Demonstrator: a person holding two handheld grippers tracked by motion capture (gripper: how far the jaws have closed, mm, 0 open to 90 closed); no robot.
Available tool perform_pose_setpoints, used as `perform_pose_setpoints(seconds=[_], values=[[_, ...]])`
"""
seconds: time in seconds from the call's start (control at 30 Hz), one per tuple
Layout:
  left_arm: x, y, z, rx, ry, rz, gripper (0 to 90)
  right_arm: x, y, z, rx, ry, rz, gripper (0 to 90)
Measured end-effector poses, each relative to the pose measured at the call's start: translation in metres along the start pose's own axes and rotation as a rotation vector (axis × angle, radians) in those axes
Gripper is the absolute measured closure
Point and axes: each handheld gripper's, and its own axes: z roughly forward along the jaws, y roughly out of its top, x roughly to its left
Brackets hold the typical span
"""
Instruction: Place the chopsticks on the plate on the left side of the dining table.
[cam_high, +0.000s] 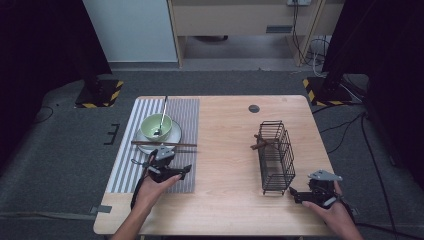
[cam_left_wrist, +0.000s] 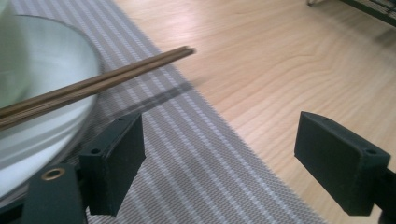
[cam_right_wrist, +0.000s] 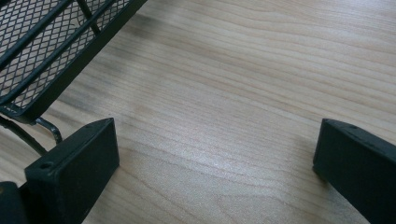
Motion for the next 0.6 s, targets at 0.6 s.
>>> perform_pose_setpoints(seconds=[0.6], values=[[-0.072,0.011,0.033,0.077,-0.135,0.14,15.1,0.0,0.0,0.0,0.0,0.002,-0.003,0.4]])
